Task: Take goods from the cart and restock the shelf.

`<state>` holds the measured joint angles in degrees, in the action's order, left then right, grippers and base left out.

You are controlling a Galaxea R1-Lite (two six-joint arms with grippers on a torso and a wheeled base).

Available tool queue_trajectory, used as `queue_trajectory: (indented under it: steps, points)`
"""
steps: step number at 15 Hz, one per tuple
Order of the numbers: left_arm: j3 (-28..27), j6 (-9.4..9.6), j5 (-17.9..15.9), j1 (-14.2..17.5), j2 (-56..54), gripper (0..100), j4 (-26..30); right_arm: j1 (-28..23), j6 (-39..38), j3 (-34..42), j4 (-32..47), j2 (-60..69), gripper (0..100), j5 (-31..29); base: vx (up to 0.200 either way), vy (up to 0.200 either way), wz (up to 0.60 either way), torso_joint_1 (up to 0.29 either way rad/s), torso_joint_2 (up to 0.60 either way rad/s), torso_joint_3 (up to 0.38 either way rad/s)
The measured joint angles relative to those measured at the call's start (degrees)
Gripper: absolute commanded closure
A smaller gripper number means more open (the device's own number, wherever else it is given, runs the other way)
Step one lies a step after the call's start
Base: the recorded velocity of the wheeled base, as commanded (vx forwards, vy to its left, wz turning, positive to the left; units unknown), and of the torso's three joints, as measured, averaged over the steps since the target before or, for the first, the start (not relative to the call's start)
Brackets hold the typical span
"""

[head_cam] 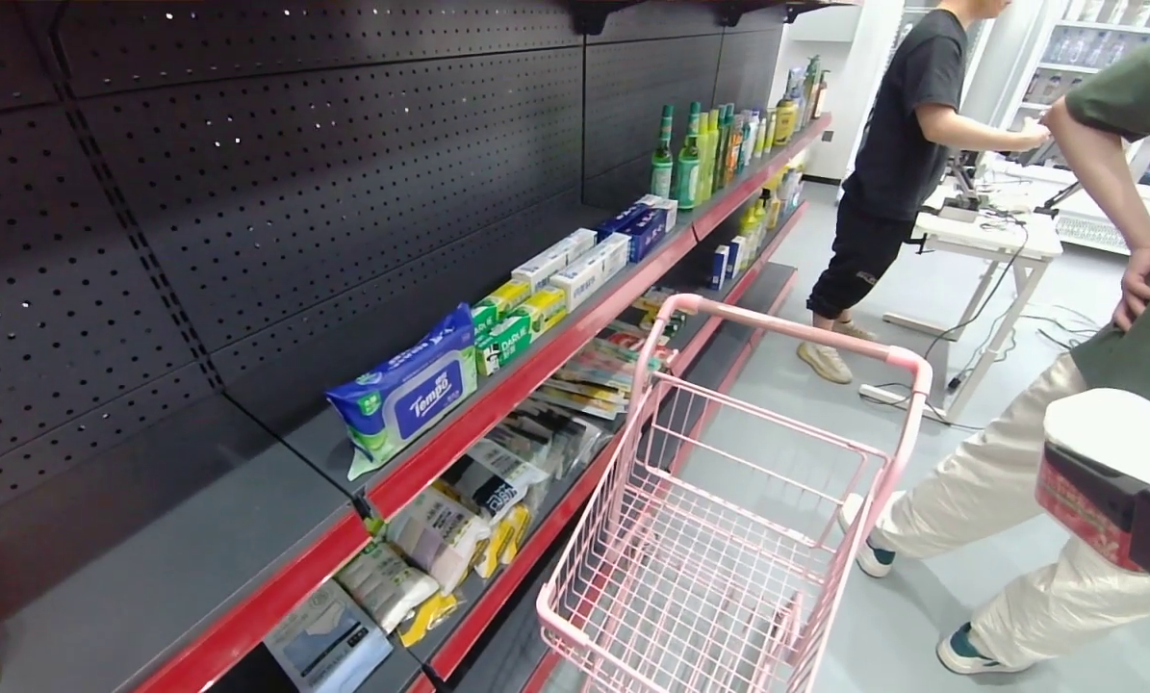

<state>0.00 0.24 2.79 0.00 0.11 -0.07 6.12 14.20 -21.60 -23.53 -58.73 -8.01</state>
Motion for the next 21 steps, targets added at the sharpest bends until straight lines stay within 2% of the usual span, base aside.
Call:
queue_trajectory:
  steps: [8,16,21]
  points:
    - [0.00,0.02,0.00,0.00,0.00,0,0.00,0.18,0.02,0.13,-0.11,-1.22,100,0.07,0.000,0.000,0.00,0.153,-0.33,-0.180]
    - [0.00,0.02,0.00,0.00,0.00,0,0.00,0.13,1.94,0.41,-0.26,-3.06,100,-0.13,0.000,0.000,0.00,0.074,-0.15,-0.082]
    - [0.00,0.00,0.00,0.00,0.00,0,0.02,0.27,2.13,0.77,-0.22,-3.63,100,-0.06,0.000,0.000,0.60,0.007,0.00,0.002]
